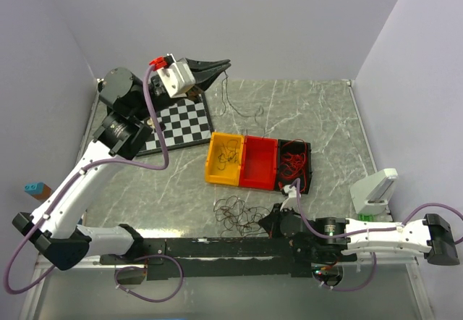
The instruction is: Untangle the cables
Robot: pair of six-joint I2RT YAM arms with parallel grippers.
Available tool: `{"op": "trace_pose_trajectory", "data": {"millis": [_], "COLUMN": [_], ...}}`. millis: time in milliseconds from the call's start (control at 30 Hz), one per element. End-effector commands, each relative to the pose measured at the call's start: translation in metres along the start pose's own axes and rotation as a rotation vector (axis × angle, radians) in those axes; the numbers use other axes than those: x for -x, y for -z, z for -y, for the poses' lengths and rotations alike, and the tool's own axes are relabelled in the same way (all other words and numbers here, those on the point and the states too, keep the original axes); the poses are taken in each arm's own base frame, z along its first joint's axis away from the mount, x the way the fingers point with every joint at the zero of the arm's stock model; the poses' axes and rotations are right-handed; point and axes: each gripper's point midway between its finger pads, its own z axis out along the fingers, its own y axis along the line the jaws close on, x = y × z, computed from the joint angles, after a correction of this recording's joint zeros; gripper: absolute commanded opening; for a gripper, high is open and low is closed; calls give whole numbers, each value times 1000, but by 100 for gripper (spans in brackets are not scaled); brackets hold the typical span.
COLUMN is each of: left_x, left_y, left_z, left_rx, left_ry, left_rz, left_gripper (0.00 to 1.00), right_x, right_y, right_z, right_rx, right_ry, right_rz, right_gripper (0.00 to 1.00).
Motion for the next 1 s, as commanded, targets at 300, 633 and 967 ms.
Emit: {"op": "trace_pose_trajectory", "data": {"millis": [300,633,967], "left_x": [19,-21,-63], "left_y": [-17,-24,-21], "left_z": [-5,2,-34], "left_rx": [15,38,278], "left_ry": [-102,-20,-31], "left_rz": [44,-11,-77], "left_gripper": [1,1,1], "right_x": [0,-1,-7], "right_y": [-2,-2,-5], "right_z": [-1,1,4], "right_rx": [12,13,23], "right_ry": [-29,-37,-57], "right_rz": [17,21,15], "right_gripper": [0,0,0]}}
